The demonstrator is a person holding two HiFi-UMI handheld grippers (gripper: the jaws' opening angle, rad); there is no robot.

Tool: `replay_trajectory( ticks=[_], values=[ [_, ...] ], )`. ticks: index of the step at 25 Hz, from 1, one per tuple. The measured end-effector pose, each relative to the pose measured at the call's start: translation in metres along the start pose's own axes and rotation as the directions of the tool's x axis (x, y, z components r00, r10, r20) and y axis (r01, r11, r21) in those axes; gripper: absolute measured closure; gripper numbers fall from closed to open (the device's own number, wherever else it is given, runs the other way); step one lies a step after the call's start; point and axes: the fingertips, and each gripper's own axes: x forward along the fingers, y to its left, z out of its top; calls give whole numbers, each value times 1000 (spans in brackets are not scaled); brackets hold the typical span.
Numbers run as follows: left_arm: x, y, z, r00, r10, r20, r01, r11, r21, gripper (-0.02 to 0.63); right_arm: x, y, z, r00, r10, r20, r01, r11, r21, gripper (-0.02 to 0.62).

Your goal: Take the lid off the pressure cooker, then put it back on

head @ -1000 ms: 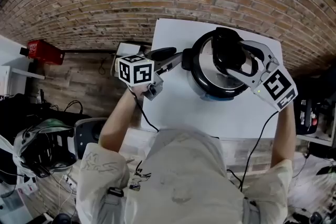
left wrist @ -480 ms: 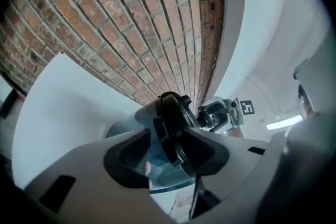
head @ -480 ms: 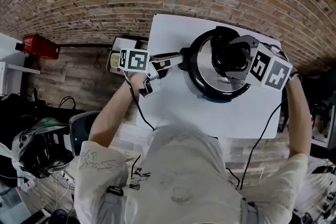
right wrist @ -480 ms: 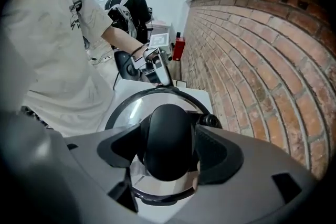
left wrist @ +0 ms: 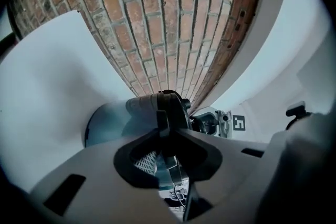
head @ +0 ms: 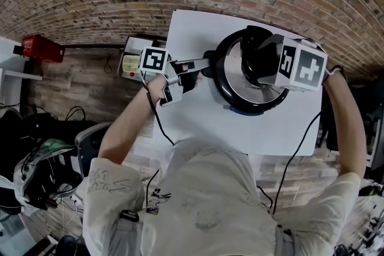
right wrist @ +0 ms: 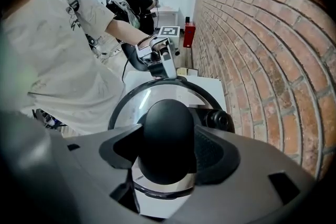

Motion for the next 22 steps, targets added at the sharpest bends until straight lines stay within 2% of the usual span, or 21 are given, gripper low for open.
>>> replay_trajectory(
  ticks=[8,16,22],
  values=[
    [-2,1,-1,1000,-15,4,15,1000,7,518,-4,4,1,995,-1,-96,3,1000,19,295],
    [0,0,-1,998,-59,28,60,998,-33,528,-5,3,1,996,6,-89,-1,998,60,299],
    [-1,-1,-1,997,-59,46,61,997,-45,529,-4,-1,-1,994,-2,-106,11,997,83,302]
  ],
)
